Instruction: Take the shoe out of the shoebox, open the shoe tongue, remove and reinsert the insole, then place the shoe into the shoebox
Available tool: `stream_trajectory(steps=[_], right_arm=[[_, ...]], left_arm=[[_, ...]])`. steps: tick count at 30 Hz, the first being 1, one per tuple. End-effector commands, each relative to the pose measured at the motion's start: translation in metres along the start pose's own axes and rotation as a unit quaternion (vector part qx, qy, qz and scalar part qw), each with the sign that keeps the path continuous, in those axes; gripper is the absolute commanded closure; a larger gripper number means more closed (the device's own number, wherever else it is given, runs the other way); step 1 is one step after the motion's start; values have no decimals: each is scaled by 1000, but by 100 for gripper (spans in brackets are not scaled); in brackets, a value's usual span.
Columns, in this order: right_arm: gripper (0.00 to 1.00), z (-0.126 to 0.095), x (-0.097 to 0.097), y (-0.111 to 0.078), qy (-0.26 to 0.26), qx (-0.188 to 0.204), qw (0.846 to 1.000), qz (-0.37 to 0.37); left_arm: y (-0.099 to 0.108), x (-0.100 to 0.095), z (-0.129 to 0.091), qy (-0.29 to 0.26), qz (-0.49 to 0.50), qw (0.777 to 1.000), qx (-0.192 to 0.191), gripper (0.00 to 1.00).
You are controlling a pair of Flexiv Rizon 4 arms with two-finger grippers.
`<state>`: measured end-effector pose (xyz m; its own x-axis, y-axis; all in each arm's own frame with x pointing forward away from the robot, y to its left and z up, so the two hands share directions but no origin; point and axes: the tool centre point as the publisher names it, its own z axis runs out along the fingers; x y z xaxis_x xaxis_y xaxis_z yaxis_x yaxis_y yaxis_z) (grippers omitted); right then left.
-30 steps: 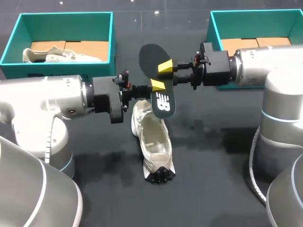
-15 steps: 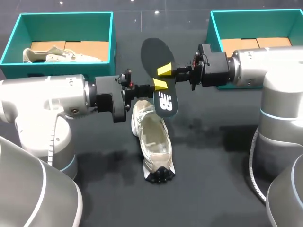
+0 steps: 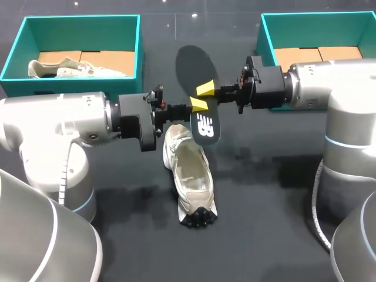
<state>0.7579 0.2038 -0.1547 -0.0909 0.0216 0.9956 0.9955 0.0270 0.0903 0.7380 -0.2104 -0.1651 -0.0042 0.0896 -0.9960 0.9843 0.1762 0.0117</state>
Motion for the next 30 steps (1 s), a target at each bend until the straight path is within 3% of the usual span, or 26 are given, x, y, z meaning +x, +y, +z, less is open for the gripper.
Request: stream_trajectory(steps=[1, 8, 9, 10, 18, 24, 30], right_arm=[[100, 0, -2, 1, 0, 5, 1000, 1], [100, 0, -3, 2, 2, 11, 1000, 4], [100, 0, -3, 2, 2, 11, 1000, 4], [100, 0, -3, 2, 2, 11, 1000, 4], [100, -2, -7, 0, 5, 3, 1000, 3], [100, -5, -18, -4, 10, -7, 1000, 9], [100, -3, -24, -8, 10, -11, 1000, 19]], left_arm=[[1, 0, 1, 2, 0, 1000, 1, 100], [2, 1, 0, 5, -1, 1000, 2, 100], [2, 1, -1, 5, -1, 1000, 3, 60], [1, 1, -3, 7, -3, 1000, 4, 0], [7, -9, -43, 6, -18, 1000, 8, 0], [22, -13, -84, 89, -18, 995, 48, 0], [37, -25, -115, 137, 6, 987, 88, 0]])
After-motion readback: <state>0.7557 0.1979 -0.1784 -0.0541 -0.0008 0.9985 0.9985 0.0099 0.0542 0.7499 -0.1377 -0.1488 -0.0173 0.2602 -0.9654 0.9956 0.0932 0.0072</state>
